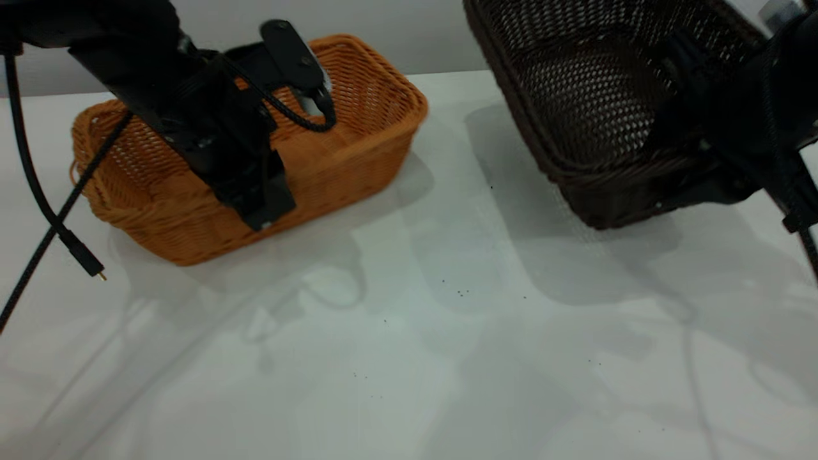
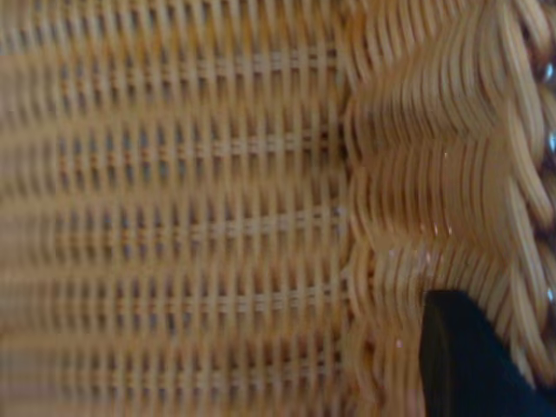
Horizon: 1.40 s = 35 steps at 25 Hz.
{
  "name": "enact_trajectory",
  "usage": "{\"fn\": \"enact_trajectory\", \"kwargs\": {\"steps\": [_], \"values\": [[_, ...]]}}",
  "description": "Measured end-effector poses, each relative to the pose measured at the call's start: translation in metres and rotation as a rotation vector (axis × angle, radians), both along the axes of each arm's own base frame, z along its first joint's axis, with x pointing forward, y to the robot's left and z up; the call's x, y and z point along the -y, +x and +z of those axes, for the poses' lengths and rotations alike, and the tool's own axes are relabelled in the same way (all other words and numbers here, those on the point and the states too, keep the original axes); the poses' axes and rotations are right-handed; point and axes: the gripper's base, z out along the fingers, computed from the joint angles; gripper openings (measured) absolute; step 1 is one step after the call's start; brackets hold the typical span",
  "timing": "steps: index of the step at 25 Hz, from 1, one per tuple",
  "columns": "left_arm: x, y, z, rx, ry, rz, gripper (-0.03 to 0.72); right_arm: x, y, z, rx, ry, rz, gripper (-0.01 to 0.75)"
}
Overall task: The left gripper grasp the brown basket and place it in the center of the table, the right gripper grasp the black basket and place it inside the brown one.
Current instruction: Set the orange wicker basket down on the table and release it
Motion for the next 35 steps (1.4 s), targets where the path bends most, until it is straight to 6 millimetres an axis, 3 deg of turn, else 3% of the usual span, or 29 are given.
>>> {"fn": "enact_trajectory", "kwargs": {"steps": [9, 15, 21, 27, 35], "values": [[0.022, -0.030, 0.004, -0.217, -0.018, -0.110, 0.102, 0.027, 0.018, 0.031, 0.098, 0.069, 0.067, 0.286], [0.045, -0.045, 0.012, -0.220, -0.036, -0.225, 0.102, 0.045, 0.037, 0.055, 0.161, 0.098, 0.132, 0.286], [0.070, -0.061, 0.012, -0.215, -0.028, -0.306, 0.102, 0.045, 0.049, 0.074, 0.210, 0.095, 0.186, 0.286], [0.095, -0.079, 0.013, -0.212, -0.027, -0.370, 0.102, 0.045, 0.052, 0.078, 0.223, 0.076, 0.201, 0.286], [0.095, -0.080, 0.013, -0.234, -0.040, -0.293, 0.102, 0.046, 0.051, 0.077, 0.220, 0.068, 0.211, 0.286]]}}
